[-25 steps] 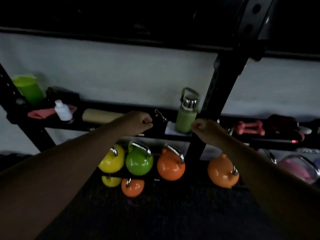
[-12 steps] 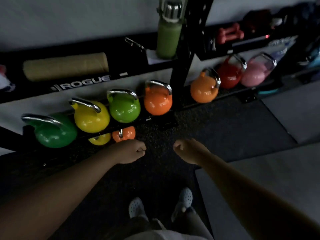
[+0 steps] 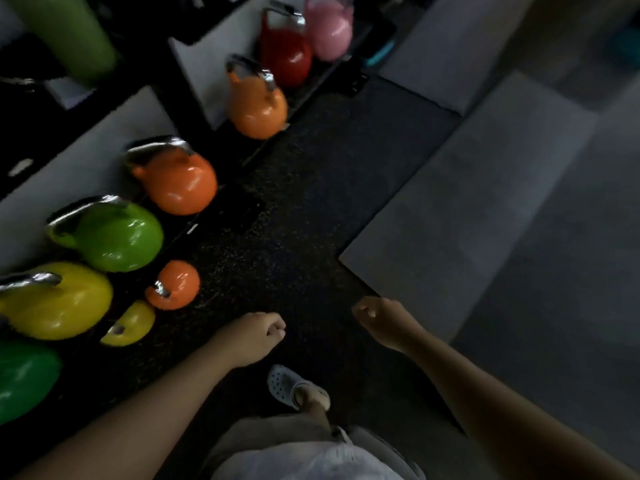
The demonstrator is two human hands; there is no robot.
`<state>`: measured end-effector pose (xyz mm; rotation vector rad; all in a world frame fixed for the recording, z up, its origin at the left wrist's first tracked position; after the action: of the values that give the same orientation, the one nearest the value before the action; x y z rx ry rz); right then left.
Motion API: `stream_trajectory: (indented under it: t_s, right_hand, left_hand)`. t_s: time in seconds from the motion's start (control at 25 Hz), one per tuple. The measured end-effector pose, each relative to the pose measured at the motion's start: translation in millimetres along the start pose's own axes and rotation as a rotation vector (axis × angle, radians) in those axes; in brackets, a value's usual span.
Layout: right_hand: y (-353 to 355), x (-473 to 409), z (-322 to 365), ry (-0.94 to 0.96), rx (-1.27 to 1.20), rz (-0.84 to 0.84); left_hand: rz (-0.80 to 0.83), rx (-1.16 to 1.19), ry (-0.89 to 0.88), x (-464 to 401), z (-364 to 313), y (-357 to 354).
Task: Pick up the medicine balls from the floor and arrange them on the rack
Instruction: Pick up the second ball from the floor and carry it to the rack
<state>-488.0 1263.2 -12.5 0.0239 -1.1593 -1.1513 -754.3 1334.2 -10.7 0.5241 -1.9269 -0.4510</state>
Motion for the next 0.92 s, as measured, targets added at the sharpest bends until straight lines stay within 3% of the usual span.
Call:
stream_trajectory:
  t_s: [0.28, 0.48, 0.68, 0.92]
  right_hand:
    - [-41.7, 157.2, -215.1, -0.328, -0.509, -0.308]
    - [-89.7, 245.4, -324.7, -0.529, -0.804, -0.425]
    - [-121.5, 268.6, -383.2, -0.622, -0.998, -0.462]
    - [-132.5, 265.4, -461.0, -0.772, -1.119, -0.473]
  left_hand:
    - [0.259, -0.157, -0.129, -12.7, -173.7, -141.7]
    - [0.341, -0.217, -0.193, 6.3, -254.8, -247.4]
    - [0.429, -0.350, -0.194, 9.5, -282.3, -312.9]
    - [0.457, -0.357, -0.071, -54.9, -308.7, -350.5]
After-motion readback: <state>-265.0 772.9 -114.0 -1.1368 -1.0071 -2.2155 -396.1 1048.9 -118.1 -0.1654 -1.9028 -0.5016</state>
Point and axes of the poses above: each hand's wrist, its own x-axis away from the middle knuckle, its own y-axis out of the back of the hand, z = x × y, the point moved 3 cm from there along -x, towards the middle knuckle, and after that the axes turned 1 degree about y, right-handed, at the moved point
